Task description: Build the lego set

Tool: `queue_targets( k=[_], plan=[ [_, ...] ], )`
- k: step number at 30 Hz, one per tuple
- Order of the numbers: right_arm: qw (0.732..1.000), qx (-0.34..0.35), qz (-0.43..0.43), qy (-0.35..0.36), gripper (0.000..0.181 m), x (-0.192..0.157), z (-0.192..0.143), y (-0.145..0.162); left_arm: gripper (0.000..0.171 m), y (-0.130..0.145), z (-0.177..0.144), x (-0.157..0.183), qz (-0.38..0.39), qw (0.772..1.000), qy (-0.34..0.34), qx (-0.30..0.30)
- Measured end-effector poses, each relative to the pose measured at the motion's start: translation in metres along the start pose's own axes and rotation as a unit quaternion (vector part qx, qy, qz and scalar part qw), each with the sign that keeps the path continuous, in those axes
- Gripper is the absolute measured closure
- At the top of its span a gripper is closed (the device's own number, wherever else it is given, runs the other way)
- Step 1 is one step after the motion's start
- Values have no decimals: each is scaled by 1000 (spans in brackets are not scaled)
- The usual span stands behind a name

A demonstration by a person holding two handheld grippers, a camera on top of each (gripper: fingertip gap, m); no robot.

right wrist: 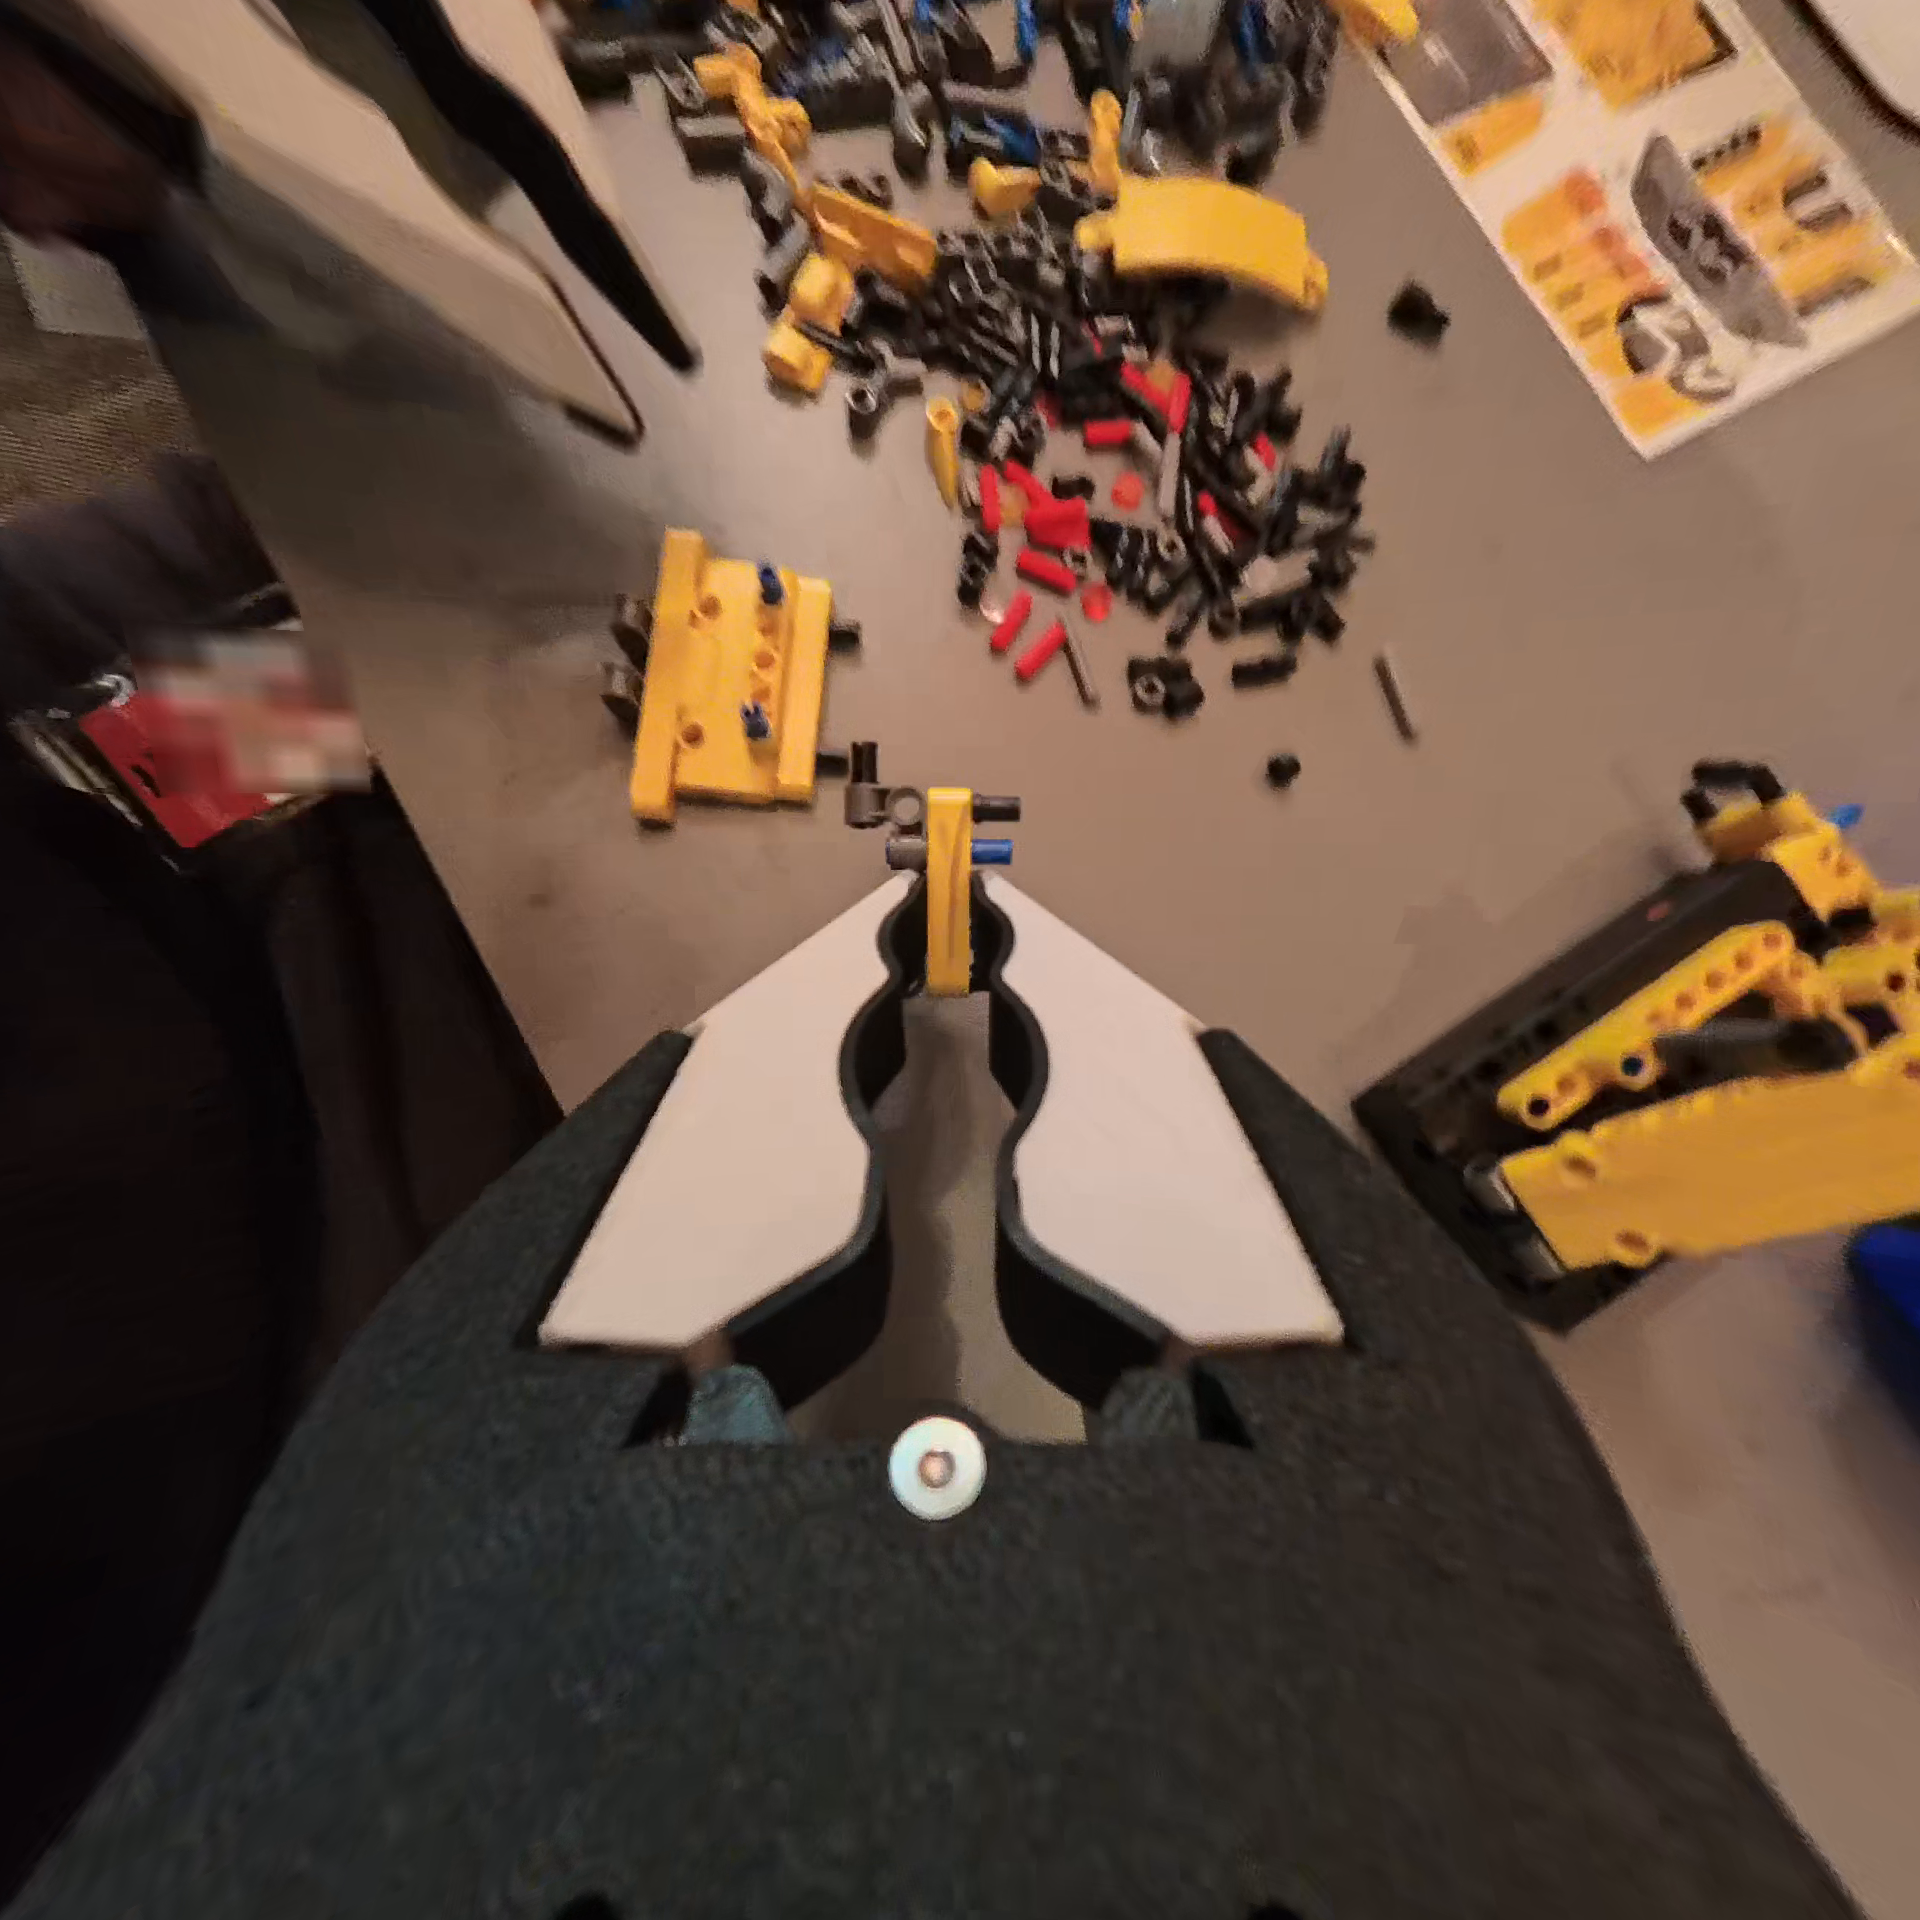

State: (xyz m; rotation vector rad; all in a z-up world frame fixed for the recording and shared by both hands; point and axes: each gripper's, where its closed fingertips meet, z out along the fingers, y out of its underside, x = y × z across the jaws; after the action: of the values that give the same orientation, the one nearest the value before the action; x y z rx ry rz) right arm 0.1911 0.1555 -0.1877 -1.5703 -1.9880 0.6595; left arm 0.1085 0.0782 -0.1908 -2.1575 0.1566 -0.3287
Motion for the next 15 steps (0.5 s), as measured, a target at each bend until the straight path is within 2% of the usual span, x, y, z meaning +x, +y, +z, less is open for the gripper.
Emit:
queue_targets(
  k=[1,4,7,15],
  plan=[
    [1000,3,-2,-14,173,-3,2,-7,152,2,3,5,3,1000,12,-8],
    [999,7,-1,-54,173,-14,9,-26,131,13,13,11,-2,998,36,-43],
    [999,1,-21,-48,173,-18,16,-33,112,18,18,19,16,996,57,-66],
    [998,-7,-3,-57,173,-24,23,-16,110,29,18,47,47,987,121,-96]
  ],
)
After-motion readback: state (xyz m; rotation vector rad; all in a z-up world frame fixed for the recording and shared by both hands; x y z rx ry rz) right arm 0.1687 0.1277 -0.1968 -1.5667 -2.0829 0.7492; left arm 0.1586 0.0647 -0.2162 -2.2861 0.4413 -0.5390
